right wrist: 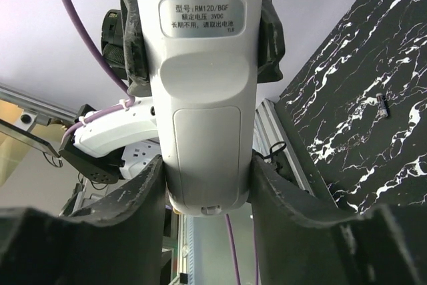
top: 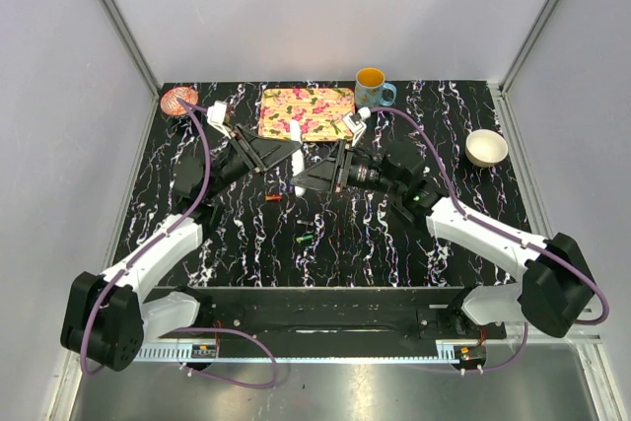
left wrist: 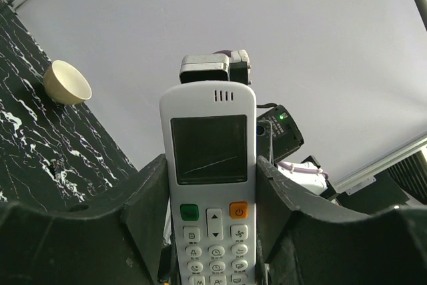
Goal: Load the batteries into the remote control
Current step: Adjust the remote control.
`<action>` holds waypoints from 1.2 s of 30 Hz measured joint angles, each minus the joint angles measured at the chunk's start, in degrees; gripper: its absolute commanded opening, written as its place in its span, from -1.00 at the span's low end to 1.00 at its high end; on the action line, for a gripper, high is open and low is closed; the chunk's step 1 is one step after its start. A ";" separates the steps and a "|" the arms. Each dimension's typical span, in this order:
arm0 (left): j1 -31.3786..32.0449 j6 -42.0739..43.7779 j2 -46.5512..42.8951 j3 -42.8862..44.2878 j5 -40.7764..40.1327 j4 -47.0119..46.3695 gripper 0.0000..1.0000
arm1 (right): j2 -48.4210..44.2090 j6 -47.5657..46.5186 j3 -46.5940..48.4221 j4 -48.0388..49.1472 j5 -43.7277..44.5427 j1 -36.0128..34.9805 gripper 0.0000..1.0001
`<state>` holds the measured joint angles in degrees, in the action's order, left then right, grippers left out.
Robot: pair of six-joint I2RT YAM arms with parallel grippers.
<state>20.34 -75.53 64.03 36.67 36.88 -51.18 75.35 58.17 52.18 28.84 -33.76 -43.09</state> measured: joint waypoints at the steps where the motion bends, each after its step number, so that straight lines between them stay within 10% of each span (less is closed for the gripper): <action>1: 0.02 -0.17 0.00 0.04 -0.02 0.02 -1.00 | 0.22 0.09 0.00 0.37 -0.26 0.00 -0.35; 4: 0.02 -0.81 0.02 0.04 0.00 0.20 -0.49 | 0.83 0.15 0.00 1.46 -0.83 0.02 -0.82; 6: 0.02 -0.79 0.02 0.04 0.07 0.28 0.34 | 1.20 0.37 0.00 2.03 -1.36 0.09 -1.00; 10: 0.02 1.79 0.00 1.29 0.11 3.76 0.78 | 0.96 -0.96 0.28 -0.50 -1.97 0.15 -1.00; 27: 9.60 28.68 -3.54 16.06 -15.17 49.48 0.98 | -9.68 -29.64 14.05 -53.13 26.23 -4.17 -1.00; 36: 17.33 33.11 -2.45 19.71 -23.89 54.66 0.90 | -9.60 -30.97 14.05 -57.92 32.37 -6.45 -1.00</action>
<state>37.67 -42.41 61.58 56.38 12.99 3.49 65.76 27.20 66.24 -29.08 -1.39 -49.54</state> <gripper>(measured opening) 0.973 0.471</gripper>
